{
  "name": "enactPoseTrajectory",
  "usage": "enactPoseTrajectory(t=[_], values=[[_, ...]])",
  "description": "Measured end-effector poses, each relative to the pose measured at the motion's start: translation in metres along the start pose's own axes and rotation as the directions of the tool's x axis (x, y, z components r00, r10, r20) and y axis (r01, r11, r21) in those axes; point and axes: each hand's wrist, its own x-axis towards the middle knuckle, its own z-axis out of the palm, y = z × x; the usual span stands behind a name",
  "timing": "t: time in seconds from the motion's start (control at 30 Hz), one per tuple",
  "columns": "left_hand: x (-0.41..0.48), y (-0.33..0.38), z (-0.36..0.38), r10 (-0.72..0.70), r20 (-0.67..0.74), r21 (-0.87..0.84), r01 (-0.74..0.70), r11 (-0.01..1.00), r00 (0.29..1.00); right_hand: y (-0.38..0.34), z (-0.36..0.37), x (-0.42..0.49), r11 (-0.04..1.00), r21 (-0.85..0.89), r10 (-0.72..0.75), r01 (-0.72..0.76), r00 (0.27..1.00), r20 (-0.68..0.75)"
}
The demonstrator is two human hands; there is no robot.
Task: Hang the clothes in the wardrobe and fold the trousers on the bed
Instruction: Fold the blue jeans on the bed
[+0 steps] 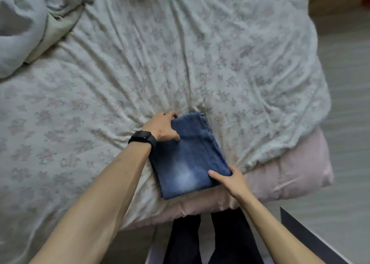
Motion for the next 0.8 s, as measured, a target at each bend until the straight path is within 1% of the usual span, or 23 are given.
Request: enactPoseTrajectory(t=[0.07,0.1,0.17,0.23,0.27,0.3,0.33,0.4,0.43,0.47,0.53,0.57,0.6,0.63,0.67,0.7,0.73,0.77,0.8], values=[[0.009,-0.001,-0.013,-0.01,0.051,-0.047,0.013,0.999,0.999,-0.008,-0.006,0.008,0.998,0.07,-0.002,-0.002,0.998,0.059],[0.01,-0.004,-0.017,-0.015,0.076,-0.065,0.02,0.998,0.997,-0.013,-0.007,0.009,0.998,0.063,-0.017,0.012,0.997,0.079],[0.006,-0.012,-0.016,-0.029,0.115,-0.139,0.045,0.989,0.993,-0.018,-0.011,0.004,0.997,-0.032,-0.068,0.07,0.996,0.065],[-0.009,-0.027,-0.011,-0.055,0.117,-0.322,0.09,0.943,0.992,-0.031,-0.018,-0.004,0.987,-0.102,-0.125,0.124,0.992,-0.004],[-0.02,-0.037,-0.006,-0.074,0.11,-0.44,0.115,0.891,0.991,-0.042,-0.025,-0.007,0.983,-0.093,-0.16,0.156,0.986,-0.039],[-0.035,-0.046,-0.005,-0.098,0.101,-0.559,0.138,0.818,0.99,-0.059,-0.033,-0.011,0.977,-0.073,-0.208,0.203,0.975,-0.076],[-0.05,-0.053,-0.001,-0.132,0.102,-0.669,0.167,0.724,0.986,-0.078,-0.041,-0.011,0.966,-0.054,-0.257,0.253,0.96,-0.112],[-0.071,-0.06,0.009,-0.229,0.108,-0.844,0.211,0.493,0.967,-0.122,-0.051,-0.005,0.933,-0.026,-0.358,0.359,0.917,-0.177],[-0.077,-0.059,0.017,-0.269,0.118,-0.899,0.218,0.38,0.956,-0.144,-0.053,0.0,0.91,-0.027,-0.41,0.413,0.891,-0.194],[-0.078,-0.054,0.026,-0.31,0.126,-0.931,0.22,0.29,0.942,-0.164,-0.054,0.007,0.885,-0.043,-0.462,0.464,0.862,-0.209],[-0.083,-0.05,0.042,-0.404,0.127,-0.968,0.202,0.149,0.906,-0.2,-0.041,0.02,0.815,-0.114,-0.579,0.568,0.794,-0.186],[-0.083,-0.045,0.051,-0.437,0.137,-0.974,0.201,0.104,0.889,-0.208,-0.034,0.025,0.794,-0.163,-0.607,0.586,0.777,-0.166],[-0.084,-0.046,0.056,-0.48,0.133,-0.976,0.199,0.09,0.867,-0.216,-0.02,0.029,0.777,-0.218,-0.624,0.591,0.769,-0.138],[-0.083,-0.045,0.061,-0.53,0.098,-0.971,0.197,0.134,0.842,-0.216,-0.008,0.031,0.762,-0.296,-0.629,0.576,0.767,-0.127],[-0.082,-0.045,0.065,-0.601,0.016,-0.959,0.183,0.218,0.799,-0.21,0.007,0.029,0.722,-0.399,-0.654,0.565,0.745,-0.129],[-0.081,-0.049,0.069,-0.671,-0.114,-0.931,0.157,0.329,0.733,-0.203,0.027,0.026,0.636,-0.524,-0.713,0.567,0.691,-0.117],[-0.082,-0.043,0.07,-0.687,-0.312,-0.839,0.15,0.524,0.657,-0.189,0.041,0.021,0.535,-0.622,-0.78,0.572,0.618,-0.103],[-0.083,-0.035,0.071,-0.587,-0.531,-0.644,0.159,0.748,0.611,-0.174,0.052,0.015,0.436,-0.681,-0.835,0.589,0.547,-0.061],[-0.08,-0.028,0.073,-0.401,-0.681,-0.396,0.153,0.905,0.613,-0.159,0.062,0.012,0.343,-0.716,-0.868,0.609,0.497,0.006]])
